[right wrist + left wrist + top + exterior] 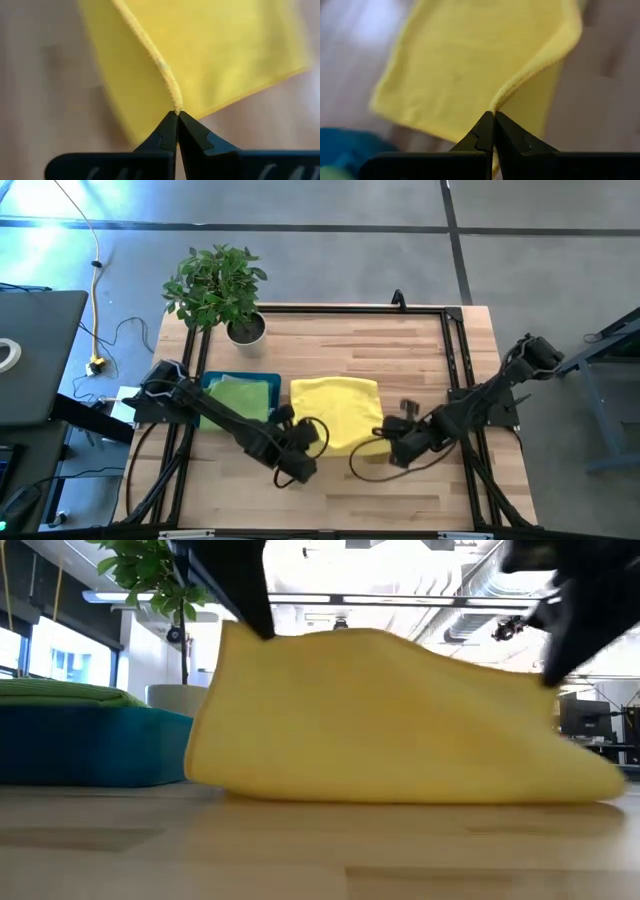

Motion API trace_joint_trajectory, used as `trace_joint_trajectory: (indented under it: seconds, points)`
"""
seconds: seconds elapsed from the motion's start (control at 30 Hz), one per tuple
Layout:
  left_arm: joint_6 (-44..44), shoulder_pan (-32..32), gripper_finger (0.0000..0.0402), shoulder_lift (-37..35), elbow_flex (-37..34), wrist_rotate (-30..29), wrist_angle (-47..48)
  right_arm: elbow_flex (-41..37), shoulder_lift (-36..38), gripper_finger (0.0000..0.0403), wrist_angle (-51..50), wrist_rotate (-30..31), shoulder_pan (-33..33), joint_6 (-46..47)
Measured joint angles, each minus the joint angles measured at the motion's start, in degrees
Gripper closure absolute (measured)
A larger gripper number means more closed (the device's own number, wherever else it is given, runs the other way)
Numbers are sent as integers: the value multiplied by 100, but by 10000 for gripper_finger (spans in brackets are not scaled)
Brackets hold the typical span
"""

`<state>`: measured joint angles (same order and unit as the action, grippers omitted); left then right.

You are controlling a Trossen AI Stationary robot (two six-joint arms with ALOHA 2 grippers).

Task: Fold microfiber towels
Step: Fold the yellow towel on the table

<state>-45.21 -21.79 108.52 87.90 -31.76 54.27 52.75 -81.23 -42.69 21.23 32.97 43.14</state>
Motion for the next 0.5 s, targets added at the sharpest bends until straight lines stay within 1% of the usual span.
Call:
trace_joint_trajectory:
  seconds: [0.1, 0.17, 0.3, 0.5]
  points:
    - [-225, 171, 401, 53, 0, -269, 450, 0, -1, 403, -191, 532, -381, -506]
    - [-257, 314, 401, 165, 10, -397, 517, 0, -1, 403, -248, 653, -672, -765]
    - [-141, 576, 401, 405, 7, -608, 544, 0, -43, 403, -265, 661, -1224, -1056]
    - [-41, 999, 401, 701, 0, -944, 708, -2, -322, 403, -181, 501, -1945, -1831]
